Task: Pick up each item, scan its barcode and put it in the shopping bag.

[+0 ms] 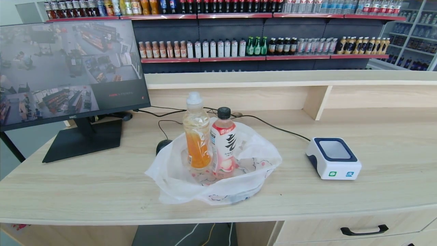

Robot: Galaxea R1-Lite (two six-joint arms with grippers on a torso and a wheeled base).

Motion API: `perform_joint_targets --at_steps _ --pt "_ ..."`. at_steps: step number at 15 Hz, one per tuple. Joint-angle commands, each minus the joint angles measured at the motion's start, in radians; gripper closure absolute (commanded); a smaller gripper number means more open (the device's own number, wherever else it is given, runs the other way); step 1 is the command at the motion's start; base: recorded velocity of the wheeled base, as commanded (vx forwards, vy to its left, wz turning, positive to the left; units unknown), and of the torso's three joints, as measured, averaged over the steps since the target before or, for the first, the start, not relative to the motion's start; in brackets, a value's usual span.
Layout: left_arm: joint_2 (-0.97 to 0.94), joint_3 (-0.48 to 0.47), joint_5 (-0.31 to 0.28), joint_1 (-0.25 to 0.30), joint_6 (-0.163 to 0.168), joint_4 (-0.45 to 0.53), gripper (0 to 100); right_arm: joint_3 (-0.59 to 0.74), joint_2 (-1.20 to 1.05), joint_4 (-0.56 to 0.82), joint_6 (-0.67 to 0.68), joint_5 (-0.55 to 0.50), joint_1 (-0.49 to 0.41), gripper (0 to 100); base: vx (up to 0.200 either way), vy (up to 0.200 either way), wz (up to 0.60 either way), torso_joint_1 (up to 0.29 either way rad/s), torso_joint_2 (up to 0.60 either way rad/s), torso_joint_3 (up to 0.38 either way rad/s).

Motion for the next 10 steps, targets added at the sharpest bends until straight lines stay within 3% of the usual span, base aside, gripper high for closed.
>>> perform_joint_targets --at_steps 1,2,3,4,5,10 --pt "0.000 0.000 0.000 0.000 0.000 0.000 0 0.002 0.015 0.002 0.004 -0.004 -0.177 0 0.000 0.000 0.00 0.000 0.00 0.000" --pt "0.000 0.000 0.000 0.000 0.000 0.000 0 0.002 0.007 0.003 -0.024 -0.002 -0.309 0 0.000 0.000 0.00 0.000 0.00 0.000" --pt "0.000 0.000 0.000 0.000 0.000 0.000 0 0.002 0.001 0.003 -0.030 -0.002 -0.359 0 0.000 0.000 0.00 0.000 0.00 0.000" --pt "0.000 0.000 0.000 0.000 0.000 0.000 0 0.000 -0.019 0.003 -0.028 -0.002 -0.490 0 0.000 0.000 0.00 0.000 0.00 0.000" --pt "0.000 0.000 0.000 0.000 0.000 0.000 0 0.000 -0.034 0.003 -0.025 -0.002 -0.543 0 0.000 0.000 0.00 0.000 0.00 0.000" --pt "0.000 0.000 0.000 0.000 -0.001 0.000 0 0.000 -0.204 0.003 -0.024 -0.002 -0.530 0 0.000 0.000 0.00 0.000 0.00 0.000"
